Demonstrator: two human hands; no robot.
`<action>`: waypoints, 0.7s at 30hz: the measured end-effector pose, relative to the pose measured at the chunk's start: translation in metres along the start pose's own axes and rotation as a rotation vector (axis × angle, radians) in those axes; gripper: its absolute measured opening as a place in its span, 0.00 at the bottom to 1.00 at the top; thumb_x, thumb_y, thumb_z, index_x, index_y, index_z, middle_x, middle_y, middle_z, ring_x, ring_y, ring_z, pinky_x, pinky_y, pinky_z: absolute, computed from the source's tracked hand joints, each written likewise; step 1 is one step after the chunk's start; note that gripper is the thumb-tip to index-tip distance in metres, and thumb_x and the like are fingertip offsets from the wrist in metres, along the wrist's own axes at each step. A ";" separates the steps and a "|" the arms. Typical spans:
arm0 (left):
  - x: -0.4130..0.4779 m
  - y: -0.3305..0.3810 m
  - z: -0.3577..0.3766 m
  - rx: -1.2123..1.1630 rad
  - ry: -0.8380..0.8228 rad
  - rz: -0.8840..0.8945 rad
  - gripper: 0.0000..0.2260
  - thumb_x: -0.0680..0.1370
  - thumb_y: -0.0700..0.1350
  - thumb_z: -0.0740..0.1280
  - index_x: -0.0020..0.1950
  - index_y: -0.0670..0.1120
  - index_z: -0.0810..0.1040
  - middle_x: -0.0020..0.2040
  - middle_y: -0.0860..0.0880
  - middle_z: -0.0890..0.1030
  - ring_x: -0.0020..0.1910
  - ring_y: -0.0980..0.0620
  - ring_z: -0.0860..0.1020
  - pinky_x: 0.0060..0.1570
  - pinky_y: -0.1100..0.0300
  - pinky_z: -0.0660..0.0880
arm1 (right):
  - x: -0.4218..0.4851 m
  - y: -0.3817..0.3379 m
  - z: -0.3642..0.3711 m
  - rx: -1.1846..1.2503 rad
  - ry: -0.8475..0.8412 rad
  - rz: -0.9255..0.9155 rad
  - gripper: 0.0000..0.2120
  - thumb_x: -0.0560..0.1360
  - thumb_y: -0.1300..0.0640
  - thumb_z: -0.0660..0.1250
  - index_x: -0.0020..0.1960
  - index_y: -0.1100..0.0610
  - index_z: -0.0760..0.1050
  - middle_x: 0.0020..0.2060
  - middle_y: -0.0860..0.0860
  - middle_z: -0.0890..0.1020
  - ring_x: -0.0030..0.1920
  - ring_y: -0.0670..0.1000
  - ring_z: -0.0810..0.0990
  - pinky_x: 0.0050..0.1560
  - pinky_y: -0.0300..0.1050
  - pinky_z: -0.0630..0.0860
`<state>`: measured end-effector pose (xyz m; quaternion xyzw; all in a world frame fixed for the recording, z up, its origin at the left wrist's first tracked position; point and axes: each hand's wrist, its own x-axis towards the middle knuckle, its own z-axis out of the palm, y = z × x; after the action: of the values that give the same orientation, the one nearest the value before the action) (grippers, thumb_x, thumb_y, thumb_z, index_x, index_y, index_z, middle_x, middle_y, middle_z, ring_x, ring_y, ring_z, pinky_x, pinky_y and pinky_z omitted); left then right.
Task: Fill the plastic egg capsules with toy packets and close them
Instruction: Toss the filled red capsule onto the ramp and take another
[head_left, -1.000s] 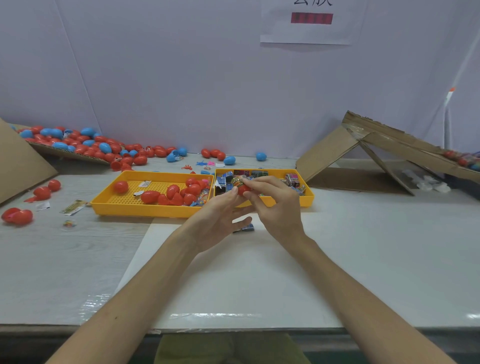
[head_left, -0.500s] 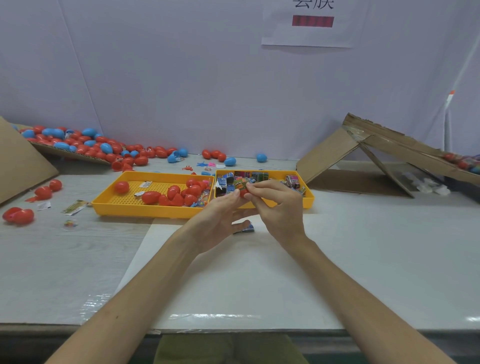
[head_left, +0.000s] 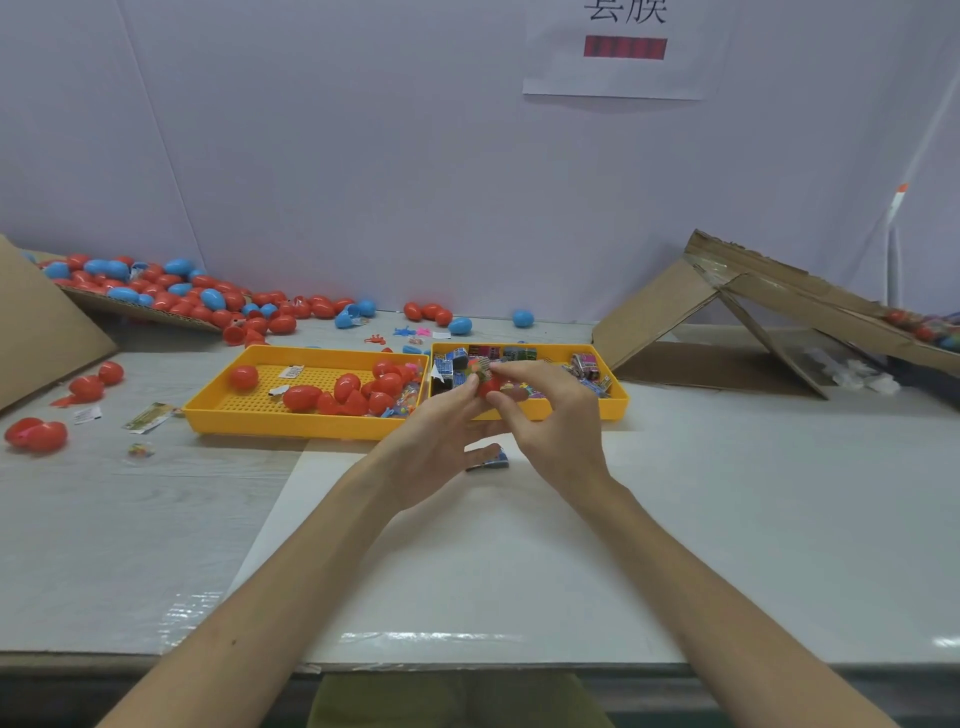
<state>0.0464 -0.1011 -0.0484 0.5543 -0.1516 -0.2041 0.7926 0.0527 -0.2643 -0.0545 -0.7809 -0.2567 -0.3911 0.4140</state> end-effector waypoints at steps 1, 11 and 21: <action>0.001 -0.001 0.000 0.007 0.011 0.005 0.15 0.81 0.63 0.61 0.63 0.62 0.82 0.70 0.56 0.78 0.65 0.54 0.80 0.62 0.48 0.70 | 0.000 -0.001 0.001 0.001 -0.007 0.005 0.16 0.74 0.59 0.75 0.62 0.55 0.82 0.55 0.47 0.85 0.58 0.47 0.81 0.59 0.44 0.77; -0.001 -0.003 -0.002 0.015 -0.024 0.030 0.16 0.82 0.61 0.63 0.66 0.59 0.80 0.70 0.55 0.78 0.68 0.51 0.78 0.61 0.51 0.72 | -0.001 0.005 0.002 -0.005 0.040 0.024 0.14 0.72 0.61 0.77 0.57 0.58 0.84 0.53 0.50 0.86 0.57 0.49 0.81 0.60 0.46 0.77; -0.001 -0.001 -0.002 0.020 -0.033 0.043 0.16 0.81 0.61 0.64 0.65 0.57 0.82 0.69 0.53 0.79 0.67 0.50 0.78 0.57 0.56 0.78 | -0.001 0.005 0.001 -0.025 0.057 -0.016 0.13 0.72 0.62 0.77 0.56 0.59 0.85 0.50 0.50 0.87 0.53 0.52 0.82 0.55 0.48 0.79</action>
<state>0.0459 -0.0993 -0.0504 0.5553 -0.1786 -0.1946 0.7886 0.0563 -0.2660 -0.0577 -0.7727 -0.2458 -0.4196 0.4081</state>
